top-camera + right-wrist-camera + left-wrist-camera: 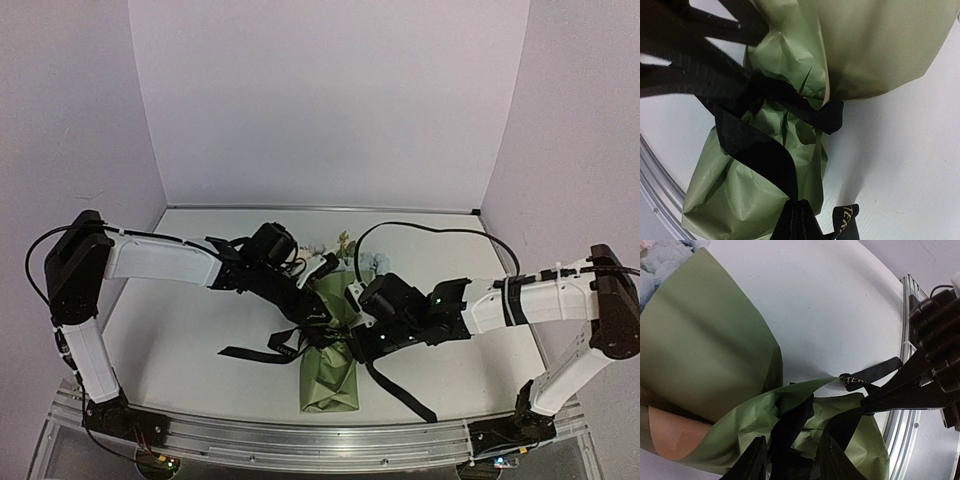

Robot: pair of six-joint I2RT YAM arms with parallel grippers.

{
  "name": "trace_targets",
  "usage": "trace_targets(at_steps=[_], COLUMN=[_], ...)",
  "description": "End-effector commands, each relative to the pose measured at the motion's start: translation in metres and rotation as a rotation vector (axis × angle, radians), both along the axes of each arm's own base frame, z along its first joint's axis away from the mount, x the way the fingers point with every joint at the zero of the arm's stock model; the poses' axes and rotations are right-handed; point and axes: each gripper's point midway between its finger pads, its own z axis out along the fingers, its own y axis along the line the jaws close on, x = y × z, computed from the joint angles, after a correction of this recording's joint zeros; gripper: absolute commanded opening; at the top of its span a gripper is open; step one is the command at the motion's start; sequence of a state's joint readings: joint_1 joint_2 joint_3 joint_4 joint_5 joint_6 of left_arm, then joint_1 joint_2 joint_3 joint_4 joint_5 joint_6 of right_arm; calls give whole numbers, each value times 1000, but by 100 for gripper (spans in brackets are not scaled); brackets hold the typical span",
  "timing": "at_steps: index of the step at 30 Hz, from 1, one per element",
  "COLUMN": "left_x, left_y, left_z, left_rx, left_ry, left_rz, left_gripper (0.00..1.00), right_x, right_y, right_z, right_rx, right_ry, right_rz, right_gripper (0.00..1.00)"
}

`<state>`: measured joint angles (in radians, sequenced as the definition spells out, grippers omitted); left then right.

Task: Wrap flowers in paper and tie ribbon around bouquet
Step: Cross the half-tied ribbon over the folded bouquet.

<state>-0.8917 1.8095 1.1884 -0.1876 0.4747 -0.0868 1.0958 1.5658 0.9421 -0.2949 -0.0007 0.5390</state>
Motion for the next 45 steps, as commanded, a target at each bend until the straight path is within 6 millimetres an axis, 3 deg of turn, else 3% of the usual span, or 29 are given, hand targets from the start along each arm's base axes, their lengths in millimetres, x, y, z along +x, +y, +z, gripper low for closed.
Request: trace_targets(at_steps=[1,7,17,27,34,45], left_x=[-11,-5,-6,-2,-14,-25], left_y=[-12,-11,-13,-15,-11,-6], left_z=[5,-14,-23,-8,6,23], left_rx=[16,83,101,34,-38,-143], left_ry=[-47,-83,-99,-138,-136,-72], left_rz=[-120,-113,-125,-85,-110,-128], left_gripper=[39,41,36,0,0,0], right_x=[8,8,10,14,14,38], right_y=[5,7,12,15,30,45], right_z=[6,4,2,6,9,-2], right_rx=[29,34,36,59,181,410], right_ry=[-31,-26,-14,-19,35,154], right_rz=[-47,-50,-60,-85,-18,-72], right_gripper=[0,0,0,0,0,0])
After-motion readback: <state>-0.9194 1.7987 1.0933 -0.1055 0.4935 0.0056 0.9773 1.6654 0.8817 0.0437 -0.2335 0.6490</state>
